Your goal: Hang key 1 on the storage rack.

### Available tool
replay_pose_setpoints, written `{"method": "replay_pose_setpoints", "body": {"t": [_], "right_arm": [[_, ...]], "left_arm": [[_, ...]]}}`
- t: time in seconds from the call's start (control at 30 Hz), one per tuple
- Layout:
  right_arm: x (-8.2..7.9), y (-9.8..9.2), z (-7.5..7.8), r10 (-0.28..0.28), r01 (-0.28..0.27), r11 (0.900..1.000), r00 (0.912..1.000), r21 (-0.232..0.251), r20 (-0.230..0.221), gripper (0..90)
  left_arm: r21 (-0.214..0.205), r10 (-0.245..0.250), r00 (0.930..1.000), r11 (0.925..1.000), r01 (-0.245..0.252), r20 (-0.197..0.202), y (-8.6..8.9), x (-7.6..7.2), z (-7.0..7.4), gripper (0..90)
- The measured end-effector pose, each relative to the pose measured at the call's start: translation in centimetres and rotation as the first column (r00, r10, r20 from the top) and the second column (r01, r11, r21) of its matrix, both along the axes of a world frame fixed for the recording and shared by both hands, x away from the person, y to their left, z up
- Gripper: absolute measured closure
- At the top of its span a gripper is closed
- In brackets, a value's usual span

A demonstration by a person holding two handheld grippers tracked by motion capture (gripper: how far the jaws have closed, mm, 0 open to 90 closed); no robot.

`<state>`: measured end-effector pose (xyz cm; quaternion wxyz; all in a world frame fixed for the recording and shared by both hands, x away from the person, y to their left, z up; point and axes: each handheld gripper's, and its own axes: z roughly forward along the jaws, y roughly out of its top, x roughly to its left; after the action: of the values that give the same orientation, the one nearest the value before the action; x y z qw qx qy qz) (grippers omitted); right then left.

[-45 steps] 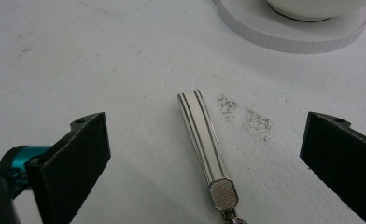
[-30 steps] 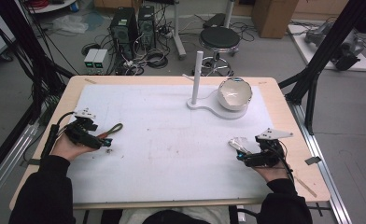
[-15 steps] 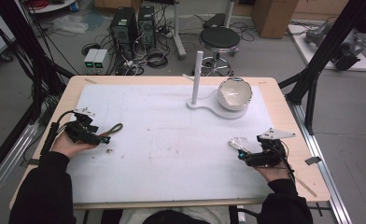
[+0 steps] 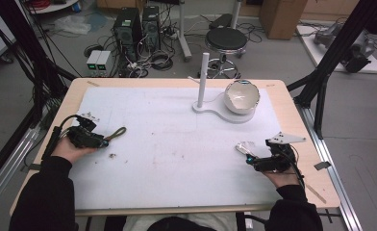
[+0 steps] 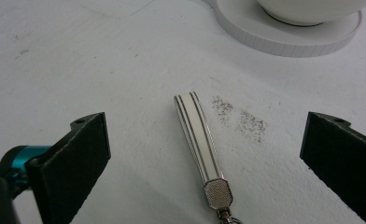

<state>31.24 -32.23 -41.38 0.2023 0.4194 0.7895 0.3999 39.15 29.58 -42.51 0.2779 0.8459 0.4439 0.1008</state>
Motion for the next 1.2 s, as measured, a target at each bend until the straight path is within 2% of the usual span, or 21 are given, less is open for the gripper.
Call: {"method": "replay_pose_setpoints", "body": {"t": [0.13,0.2,0.37,0.5,0.77,0.87,0.93,1.0,1.07,1.2], "right_arm": [[0.0,0.0,0.0,0.000,0.000,1.0000,1.0000,0.000,-0.002,0.6],[0.0,0.0,0.0,0.001,-0.001,1.0000,1.0000,0.000,0.000,0.6],[0.0,0.0,0.1,-0.001,0.001,1.0000,1.0000,0.002,0.001,0.6],[0.0,-0.1,0.1,0.000,0.000,1.0000,1.0000,0.004,0.004,0.6],[-0.1,0.0,0.2,0.001,-0.001,1.0000,1.0000,0.008,0.003,0.6],[-0.1,0.0,0.2,0.005,-0.006,0.9999,0.9999,0.013,0.009,0.6],[-0.1,0.1,0.2,0.007,-0.007,0.9999,0.9999,0.012,0.008,0.6],[-0.2,0.2,0.3,0.011,-0.011,0.9999,0.9999,0.012,0.009,0.6],[-0.2,0.2,0.3,0.011,-0.011,0.9999,0.9999,0.013,0.009,0.6],[-0.2,0.2,0.3,0.013,-0.013,0.9998,0.9999,0.017,0.009,0.6]], "left_arm": [[-0.007,0.005,1.0000,1.0000,-0.005,0.002,0.3,0.1,-0.1,70.9],[-0.032,0.014,0.9999,0.9994,-0.015,-0.006,0.5,0.2,-0.1,72.3],[-0.058,0.010,0.9998,0.9983,-0.011,-0.015,0.8,0.4,0.0,74.1],[-0.043,0.010,0.9998,0.9990,-0.010,0.017,0.7,0.2,0.3,74.4],[-0.070,0.026,0.9972,0.9973,-0.021,0.071,1.1,-0.4,1.3,75.2],[-0.094,0.034,0.9979,0.9951,-0.029,0.055,1.3,-0.3,1.9,75.3],[-0.071,0.030,0.9975,0.9972,-0.026,0.064,1.1,-0.3,2.6,75.3],[-0.051,0.024,0.9955,0.9985,-0.020,0.092,0.7,-0.3,3.4,75.4],[-0.072,0.018,0.9940,0.9974,-0.010,0.108,0.5,-0.3,4.4,75.4],[-0.059,0.009,0.9902,0.9983,-0.001,0.140,-0.1,-0.3,6.2,75.6]]}}
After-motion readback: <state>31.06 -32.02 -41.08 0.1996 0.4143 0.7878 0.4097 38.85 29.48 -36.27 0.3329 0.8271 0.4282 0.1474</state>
